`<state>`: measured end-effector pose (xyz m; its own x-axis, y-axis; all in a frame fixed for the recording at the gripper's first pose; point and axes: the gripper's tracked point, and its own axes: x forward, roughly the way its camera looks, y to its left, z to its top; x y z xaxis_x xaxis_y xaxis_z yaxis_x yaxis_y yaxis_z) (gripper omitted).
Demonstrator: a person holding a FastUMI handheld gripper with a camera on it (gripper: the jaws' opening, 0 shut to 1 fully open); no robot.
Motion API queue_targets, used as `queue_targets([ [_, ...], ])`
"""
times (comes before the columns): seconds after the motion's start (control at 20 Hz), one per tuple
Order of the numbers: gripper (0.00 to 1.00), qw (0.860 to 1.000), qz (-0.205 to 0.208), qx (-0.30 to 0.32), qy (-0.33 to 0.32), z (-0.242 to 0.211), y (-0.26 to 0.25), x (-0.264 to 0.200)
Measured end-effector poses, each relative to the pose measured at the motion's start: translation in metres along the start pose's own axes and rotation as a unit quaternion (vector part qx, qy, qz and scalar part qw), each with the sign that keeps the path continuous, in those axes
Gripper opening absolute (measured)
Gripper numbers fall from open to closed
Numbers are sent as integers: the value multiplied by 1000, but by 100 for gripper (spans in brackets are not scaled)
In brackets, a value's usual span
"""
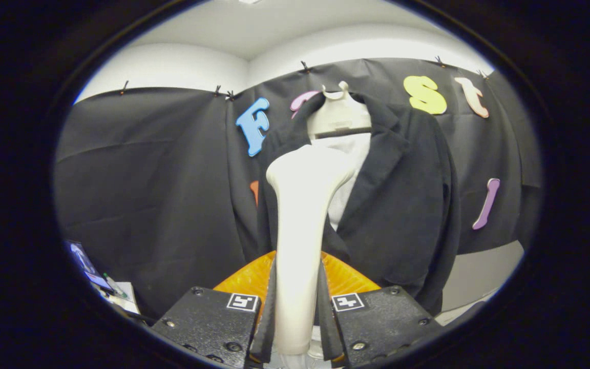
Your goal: Iron the clothes twice with a garment steamer, once on the left side and once on the right side.
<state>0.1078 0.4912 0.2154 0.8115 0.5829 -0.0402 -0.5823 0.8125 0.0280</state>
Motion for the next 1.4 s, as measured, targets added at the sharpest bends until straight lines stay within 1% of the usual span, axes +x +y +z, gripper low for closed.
queue_targets([
  [0.15, 39, 1000, 8, -18, -12, 19, 21, 19],
  [0.3, 39, 999, 0, -33, -11, 29, 32, 41],
  [0.45, 39, 999, -3, -39, 0, 24, 40, 60],
  [0.85, 39, 998, -9, -41, 48, -27, 35, 70],
  [1.4, 39, 994, -15, -34, 103, -100, 24, 53],
])
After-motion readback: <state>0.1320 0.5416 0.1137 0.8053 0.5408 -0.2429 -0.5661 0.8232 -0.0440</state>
